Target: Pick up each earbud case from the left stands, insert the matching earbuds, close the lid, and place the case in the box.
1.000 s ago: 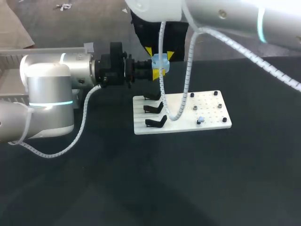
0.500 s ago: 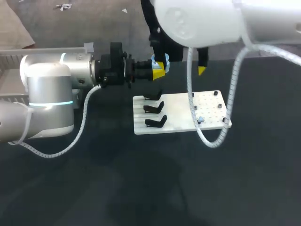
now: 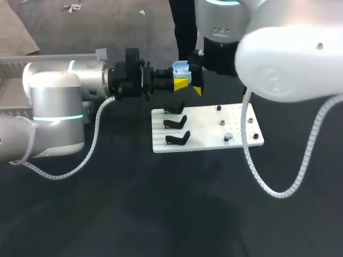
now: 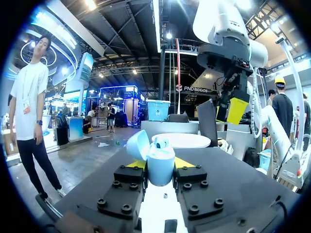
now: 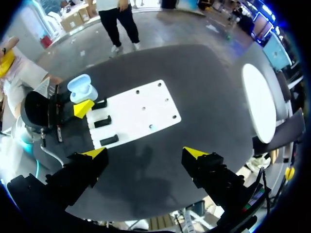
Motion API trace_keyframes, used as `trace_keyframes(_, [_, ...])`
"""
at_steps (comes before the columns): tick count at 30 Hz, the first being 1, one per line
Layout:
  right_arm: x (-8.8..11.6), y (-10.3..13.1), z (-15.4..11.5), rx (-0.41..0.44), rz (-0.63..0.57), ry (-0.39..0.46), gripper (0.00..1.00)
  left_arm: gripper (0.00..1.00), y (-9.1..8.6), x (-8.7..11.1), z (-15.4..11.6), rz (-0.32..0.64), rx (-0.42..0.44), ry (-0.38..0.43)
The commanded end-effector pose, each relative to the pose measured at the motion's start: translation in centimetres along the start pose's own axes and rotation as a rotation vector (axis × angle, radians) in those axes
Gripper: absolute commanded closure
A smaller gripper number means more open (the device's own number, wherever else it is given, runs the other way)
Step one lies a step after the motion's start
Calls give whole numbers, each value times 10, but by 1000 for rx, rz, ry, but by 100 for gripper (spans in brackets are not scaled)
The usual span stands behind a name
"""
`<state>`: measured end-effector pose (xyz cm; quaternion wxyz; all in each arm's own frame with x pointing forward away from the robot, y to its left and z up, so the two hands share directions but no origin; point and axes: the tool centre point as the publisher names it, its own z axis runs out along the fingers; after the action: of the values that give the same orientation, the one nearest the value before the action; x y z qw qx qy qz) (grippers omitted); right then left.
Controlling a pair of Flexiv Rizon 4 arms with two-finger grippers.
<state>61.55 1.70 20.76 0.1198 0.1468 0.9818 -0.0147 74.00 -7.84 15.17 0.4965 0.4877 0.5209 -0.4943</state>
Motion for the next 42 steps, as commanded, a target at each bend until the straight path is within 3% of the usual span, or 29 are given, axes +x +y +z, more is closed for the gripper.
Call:
trace_keyframes(1, [3, -5, 1, -58, 2, -40, 0, 100, -1, 1, 0, 4, -5, -5])
trace_keyframes(5, [4, -5, 6, -47, -3, -34, 0, 100, -1, 1, 0, 4, -5, -5])
trace_keyframes(6, [5, -4, 13, -89, 3, 7, 0, 100, -1, 1, 0, 4, -5, -5])
trace_keyframes(9, [8, -5, 31, -143, 18, 0, 0, 100, -1, 1, 0, 4, -5, -5])
trace_keyframes(14, [11, -10, 58, -171, 49, -32, 0, 100, -1, 1, 0, 4, -5, -5])
trace_keyframes(22, [10, -18, 104, -166, 95, -58, 0, 100, -1, 1, 0, 4, -5, -5])
trace_keyframes(29, [11, -22, 142, -146, 147, 15, 0, 100, -1, 1, 0, 4, -5, -5])
trace_keyframes(34, [10, -22, 154, -174, 183, 17, 0, 100, -1, 1, 0, 4, -5, -5])
trace_keyframes(40, [8, -19, 161, -205, 192, -4, 28, 100, -1, 1, 0, 4, -5, -5])
trace_keyframes(42, [8, -19, 163, -208, 195, -1, 29, 100, -1, 1, 0, 4, -5, -5])
